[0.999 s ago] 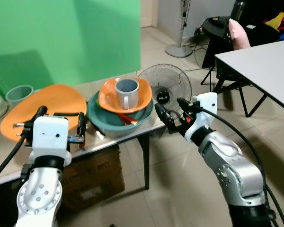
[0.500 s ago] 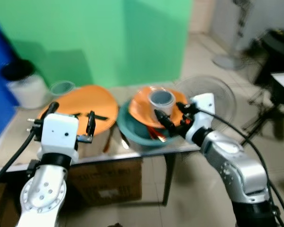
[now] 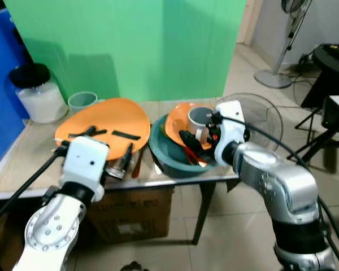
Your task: Setting the table
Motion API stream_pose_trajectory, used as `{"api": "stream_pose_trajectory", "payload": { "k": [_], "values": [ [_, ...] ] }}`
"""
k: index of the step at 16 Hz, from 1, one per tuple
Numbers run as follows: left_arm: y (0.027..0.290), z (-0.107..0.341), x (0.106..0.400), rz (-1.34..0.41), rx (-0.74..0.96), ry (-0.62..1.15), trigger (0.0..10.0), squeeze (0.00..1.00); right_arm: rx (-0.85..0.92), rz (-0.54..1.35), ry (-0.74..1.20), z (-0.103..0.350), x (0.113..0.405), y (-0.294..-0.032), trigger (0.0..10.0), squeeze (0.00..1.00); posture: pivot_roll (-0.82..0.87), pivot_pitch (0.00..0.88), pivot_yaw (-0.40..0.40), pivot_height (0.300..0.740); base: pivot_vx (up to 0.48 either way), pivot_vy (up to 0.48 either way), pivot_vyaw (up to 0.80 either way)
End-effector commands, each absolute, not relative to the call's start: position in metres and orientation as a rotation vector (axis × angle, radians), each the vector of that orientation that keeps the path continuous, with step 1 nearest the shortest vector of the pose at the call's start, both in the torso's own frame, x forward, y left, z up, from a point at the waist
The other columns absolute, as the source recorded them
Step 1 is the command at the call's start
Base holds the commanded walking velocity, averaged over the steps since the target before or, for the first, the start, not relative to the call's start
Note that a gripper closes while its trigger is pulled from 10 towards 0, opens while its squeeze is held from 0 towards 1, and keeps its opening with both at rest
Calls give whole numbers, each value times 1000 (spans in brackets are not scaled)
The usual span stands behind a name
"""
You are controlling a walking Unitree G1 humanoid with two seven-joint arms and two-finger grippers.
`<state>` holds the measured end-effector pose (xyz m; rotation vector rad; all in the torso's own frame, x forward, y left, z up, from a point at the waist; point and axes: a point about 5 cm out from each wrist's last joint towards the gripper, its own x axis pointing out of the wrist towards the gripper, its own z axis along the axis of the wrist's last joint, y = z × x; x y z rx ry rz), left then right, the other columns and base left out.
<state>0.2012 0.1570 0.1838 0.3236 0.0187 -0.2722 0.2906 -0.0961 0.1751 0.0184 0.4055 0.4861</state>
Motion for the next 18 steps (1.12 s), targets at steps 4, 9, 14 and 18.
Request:
{"api": "stream_pose_trajectory", "payload": {
  "k": [4, 9, 14, 18],
  "values": [
    [143, 189, 201, -495, 288, 46, 10000, 0, 6, 436, 506, 177, 300, -85, 10000, 1000, 32, 0, 21, 740, 0, 0, 0],
    [135, 191, 197, -608, 241, 82, 10000, 0, 16, 367, 662, 175, 315, -60, 10000, 0, 28, 0, 25, 740, 0, 0, 0],
    [132, 189, 194, -611, 242, 89, 10000, 0, 55, 291, 682, 166, 324, -56, 8157, 0, 28, 0, 26, 740, 0, 0, 0],
    [133, 190, 195, -603, 239, 90, 10000, 0, 77, 246, 670, 163, 332, -53, 2549, 0, 32, 0, 28, 740, 0, 0, 0]
  ]
}}
